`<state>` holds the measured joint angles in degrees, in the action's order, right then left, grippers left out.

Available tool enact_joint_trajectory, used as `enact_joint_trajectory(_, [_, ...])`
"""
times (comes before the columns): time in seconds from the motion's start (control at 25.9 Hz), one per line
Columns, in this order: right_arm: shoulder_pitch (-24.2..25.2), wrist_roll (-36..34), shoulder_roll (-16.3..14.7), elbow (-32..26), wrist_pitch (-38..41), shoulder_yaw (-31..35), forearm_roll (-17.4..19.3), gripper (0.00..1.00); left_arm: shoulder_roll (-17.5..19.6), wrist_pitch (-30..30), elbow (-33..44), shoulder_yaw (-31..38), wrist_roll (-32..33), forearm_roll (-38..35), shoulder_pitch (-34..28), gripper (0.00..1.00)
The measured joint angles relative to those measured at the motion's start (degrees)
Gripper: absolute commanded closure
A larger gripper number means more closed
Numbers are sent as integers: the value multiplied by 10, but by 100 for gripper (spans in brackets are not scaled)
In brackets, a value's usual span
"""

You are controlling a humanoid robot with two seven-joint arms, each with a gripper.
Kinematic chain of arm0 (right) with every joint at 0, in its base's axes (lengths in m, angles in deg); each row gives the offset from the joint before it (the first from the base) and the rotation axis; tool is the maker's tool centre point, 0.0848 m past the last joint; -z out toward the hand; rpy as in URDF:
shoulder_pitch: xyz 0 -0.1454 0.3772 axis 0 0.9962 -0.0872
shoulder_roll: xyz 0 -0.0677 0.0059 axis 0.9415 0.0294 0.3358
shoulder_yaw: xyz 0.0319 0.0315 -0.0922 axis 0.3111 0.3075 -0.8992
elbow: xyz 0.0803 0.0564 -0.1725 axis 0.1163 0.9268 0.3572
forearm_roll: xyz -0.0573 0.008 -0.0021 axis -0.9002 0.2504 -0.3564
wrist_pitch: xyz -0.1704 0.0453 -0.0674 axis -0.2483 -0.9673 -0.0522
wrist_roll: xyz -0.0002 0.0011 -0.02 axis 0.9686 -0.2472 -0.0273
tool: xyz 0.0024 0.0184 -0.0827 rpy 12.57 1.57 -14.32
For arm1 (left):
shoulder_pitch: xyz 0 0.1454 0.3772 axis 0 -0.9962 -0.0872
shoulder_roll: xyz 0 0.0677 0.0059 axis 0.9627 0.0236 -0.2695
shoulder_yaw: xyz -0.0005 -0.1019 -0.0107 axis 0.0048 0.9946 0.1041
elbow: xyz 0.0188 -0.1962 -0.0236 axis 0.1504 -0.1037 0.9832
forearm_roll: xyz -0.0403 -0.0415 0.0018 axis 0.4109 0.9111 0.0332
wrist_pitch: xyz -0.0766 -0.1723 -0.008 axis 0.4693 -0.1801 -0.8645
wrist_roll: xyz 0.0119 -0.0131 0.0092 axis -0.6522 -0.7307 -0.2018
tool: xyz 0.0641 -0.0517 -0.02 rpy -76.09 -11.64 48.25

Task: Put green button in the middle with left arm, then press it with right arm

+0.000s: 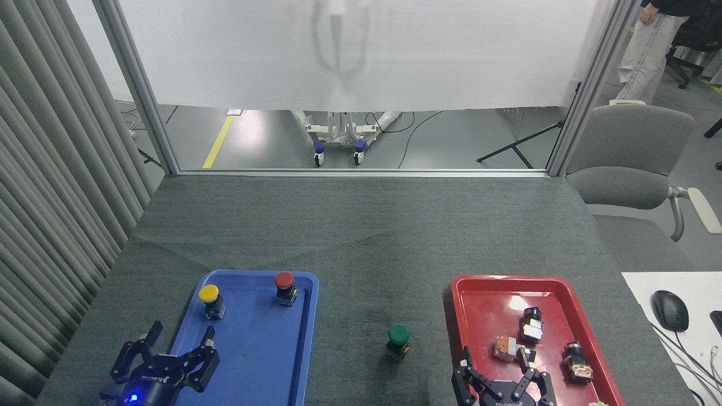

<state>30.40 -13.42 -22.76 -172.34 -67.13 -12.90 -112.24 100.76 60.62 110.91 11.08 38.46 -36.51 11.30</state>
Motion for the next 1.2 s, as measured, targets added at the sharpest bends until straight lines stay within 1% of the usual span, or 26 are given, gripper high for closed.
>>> enact_joint_trajectory(0.19, [-4, -1, -2, 2, 1, 0, 0, 0, 0, 0, -7, 0, -1, 0, 1, 0])
enact_joint_trajectory(0.31, [-5, -2, -1, 3, 2, -7, 1, 4, 1, 0, -12, 0, -3, 0, -1, 0])
enact_joint_trajectory(0.35, [-7, -2, 0, 3, 2, -12, 1, 9, 1, 0, -15, 0, -4, 0, -2, 0])
enact_joint_trajectory(0.39, [-12, -2, 0, 3, 2, -17, 1, 17, 1, 0, -17, 0, -5, 0, -2, 0])
enact_joint_trajectory(0.42, [-17, -2, 1, 3, 2, -22, 2, 31, 1, 0, -19, 0, -5, 0, -2, 0])
enact_joint_trajectory(0.46, [-21, -2, 1, 4, 2, -27, 3, 42, 1, 0, -20, 0, -5, 0, -1, 0])
enact_joint_trajectory(0.62, [-41, -2, -1, 8, 10, -58, 20, 76, 0, 0, -21, 0, -6, 0, 0, 0])
enact_joint_trajectory(0.66, [-45, -2, -1, 9, 12, -65, 23, 84, 0, 0, -21, 0, -6, 0, 1, 0])
enact_joint_trajectory(0.77, [-57, -2, -1, 13, 20, -88, 28, 100, -1, 0, -20, 0, -6, 0, 1, 0])
enact_joint_trajectory(0.89, [-71, -2, -1, 27, 26, -110, 29, 100, -2, 0, -19, 0, -6, 0, 1, 0])
enact_joint_trajectory(1.08, [-110, -2, 7, 90, 15, -155, 25, 100, -1, 0, -19, 0, -6, 0, 2, 0])
enact_joint_trajectory(1.2, [-122, -2, 10, 109, 1, -168, 23, 100, -1, 0, -19, 0, -6, 0, 4, 0])
